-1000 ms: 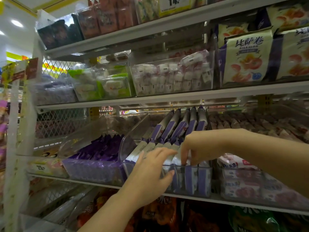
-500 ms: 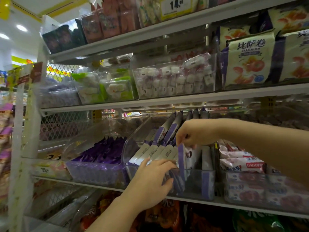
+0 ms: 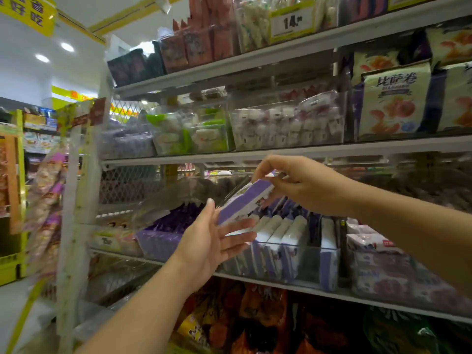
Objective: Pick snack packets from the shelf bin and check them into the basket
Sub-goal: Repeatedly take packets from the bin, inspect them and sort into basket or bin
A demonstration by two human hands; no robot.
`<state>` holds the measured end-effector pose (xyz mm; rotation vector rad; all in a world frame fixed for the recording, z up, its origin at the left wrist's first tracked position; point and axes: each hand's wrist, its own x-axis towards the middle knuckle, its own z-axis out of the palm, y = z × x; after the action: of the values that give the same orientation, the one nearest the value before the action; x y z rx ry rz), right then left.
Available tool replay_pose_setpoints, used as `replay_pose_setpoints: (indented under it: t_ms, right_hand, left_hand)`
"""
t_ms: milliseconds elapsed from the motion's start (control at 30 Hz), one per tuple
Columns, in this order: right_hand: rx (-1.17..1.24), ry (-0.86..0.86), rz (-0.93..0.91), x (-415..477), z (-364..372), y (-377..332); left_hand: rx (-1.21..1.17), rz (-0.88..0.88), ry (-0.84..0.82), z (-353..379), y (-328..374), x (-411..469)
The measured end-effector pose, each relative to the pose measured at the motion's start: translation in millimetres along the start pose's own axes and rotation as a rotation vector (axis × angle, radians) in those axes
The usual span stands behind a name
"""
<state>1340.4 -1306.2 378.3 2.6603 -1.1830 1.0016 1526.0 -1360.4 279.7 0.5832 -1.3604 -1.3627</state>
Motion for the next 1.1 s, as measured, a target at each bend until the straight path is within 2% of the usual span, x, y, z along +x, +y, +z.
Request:
replay_pose_setpoints:
  t_ms: [67, 167, 267, 433, 533, 633, 733, 833, 967, 1100]
  right_hand:
    - [0.056, -0.059, -0.036, -3.8, 19.7, -8.7]
    - [0.187, -0.150, -0.063, -7.6, 63.2, -14.2]
    - [0.317, -0.083, -0.024, -13.3, 118.0, -15.8]
    - [0.772, -0.012, 0.230, -30.4, 222.2, -23.4]
    - [1.125, -0.075, 0.428, -38.8, 279.5, -29.5]
    - [1.350, -0.146, 0.644, -46.1, 322.1, -31.7]
    - [1.380, -0.248, 0.803, -52.2, 353.7, -29.9]
    - [1.398, -0.345, 0.879, -52.9, 371.9, -27.8]
    - [1.466, -0.428, 0.889, -49.9, 380.1, -23.1]
    - [1.472, -0.505, 0.827, -49.0, 385.6, -19.7]
  left_hand:
    - [-0.120, -0.002, 0.018, -16.7, -2.5, -14.3]
    - [-0.168, 0.040, 0.157, -37.6, -20.2, -35.5]
    - [-0.080, 0.074, 0.258, -63.3, -40.5, -61.7]
    - [0.120, -0.011, 0.315, -110.6, -69.1, -117.7]
    - [0.225, -0.123, 0.323, -134.9, -91.9, -146.5]
    - [0.295, -0.193, 0.340, -155.9, -115.3, -167.8]
    - [0.370, -0.258, 0.334, -170.6, -136.9, -180.5]
    - [0.369, -0.353, 0.302, -178.8, -154.1, -187.0]
    - [0.162, -0.473, 0.331, -182.2, -161.3, -186.5]
    - [0.144, -0.394, 0.464, -186.3, -165.7, -182.3]
